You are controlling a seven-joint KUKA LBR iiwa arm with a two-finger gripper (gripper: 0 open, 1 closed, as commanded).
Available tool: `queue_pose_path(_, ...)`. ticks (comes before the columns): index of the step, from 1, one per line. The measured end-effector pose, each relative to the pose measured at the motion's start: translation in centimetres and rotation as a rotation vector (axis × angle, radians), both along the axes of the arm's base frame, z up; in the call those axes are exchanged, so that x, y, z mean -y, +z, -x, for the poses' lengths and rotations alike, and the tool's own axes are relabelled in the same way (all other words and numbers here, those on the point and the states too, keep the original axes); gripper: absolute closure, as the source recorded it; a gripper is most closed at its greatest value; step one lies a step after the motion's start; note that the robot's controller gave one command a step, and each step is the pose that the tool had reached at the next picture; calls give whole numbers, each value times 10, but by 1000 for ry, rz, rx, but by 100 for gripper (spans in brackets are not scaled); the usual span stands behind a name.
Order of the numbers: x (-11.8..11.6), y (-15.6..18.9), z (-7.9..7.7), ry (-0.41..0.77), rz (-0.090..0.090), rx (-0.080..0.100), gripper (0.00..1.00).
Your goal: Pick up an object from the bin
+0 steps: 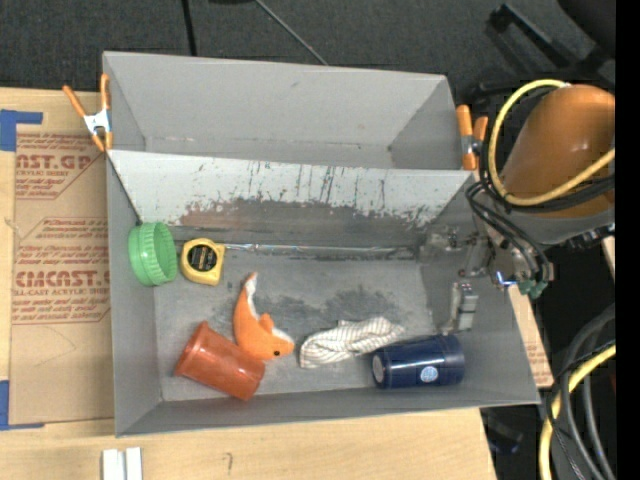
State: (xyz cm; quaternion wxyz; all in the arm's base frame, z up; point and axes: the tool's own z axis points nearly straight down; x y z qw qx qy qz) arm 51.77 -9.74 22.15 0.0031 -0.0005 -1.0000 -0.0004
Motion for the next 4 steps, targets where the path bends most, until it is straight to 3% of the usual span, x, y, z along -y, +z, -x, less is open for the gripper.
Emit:
queue_pose_path(2,-1,1,-3,-2,3,13,0)
queue_pose_path(3,3,-33,-10,38,-3,-6,0)
queue_pose_path(4,-38,-31,-10,43,3,15,0)
